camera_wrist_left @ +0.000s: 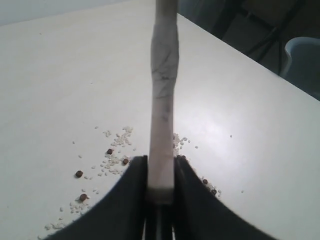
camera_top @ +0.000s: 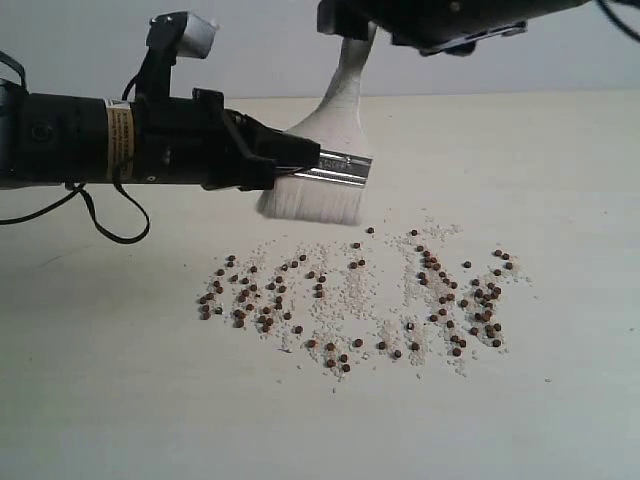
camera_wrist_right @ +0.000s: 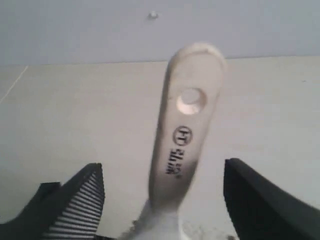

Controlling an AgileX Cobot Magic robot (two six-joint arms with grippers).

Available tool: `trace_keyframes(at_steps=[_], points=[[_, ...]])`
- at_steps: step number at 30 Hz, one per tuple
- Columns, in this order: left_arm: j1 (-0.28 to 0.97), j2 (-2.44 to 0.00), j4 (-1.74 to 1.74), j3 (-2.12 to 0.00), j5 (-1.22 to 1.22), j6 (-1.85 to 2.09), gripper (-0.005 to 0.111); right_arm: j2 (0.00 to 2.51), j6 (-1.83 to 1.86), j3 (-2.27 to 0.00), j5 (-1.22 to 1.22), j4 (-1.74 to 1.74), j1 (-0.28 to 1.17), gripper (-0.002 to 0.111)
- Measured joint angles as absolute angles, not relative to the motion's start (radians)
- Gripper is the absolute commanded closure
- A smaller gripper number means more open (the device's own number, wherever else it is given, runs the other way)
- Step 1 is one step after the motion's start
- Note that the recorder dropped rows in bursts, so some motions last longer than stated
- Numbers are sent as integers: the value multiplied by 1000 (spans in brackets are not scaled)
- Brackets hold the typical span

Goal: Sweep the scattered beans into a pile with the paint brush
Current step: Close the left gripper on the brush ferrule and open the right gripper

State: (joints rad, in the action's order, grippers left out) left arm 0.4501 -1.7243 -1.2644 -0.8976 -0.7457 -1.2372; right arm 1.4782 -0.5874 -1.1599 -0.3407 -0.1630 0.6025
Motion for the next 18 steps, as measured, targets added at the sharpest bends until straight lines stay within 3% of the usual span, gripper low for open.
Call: trace_keyframes(at_steps=[4,11,18], points=[[446,-1724,-1312,-898,-782,-1241,107,1364,-599,-1161,-547,-357,601,51],[395,-1724,-1325,-898,-858,-1320,107,1078,-592,-1102,-944,-655,599,77],[380,-1724,-1323,-898,-910,-1342,107,774,-555,-981,-1098,-743,596,99]])
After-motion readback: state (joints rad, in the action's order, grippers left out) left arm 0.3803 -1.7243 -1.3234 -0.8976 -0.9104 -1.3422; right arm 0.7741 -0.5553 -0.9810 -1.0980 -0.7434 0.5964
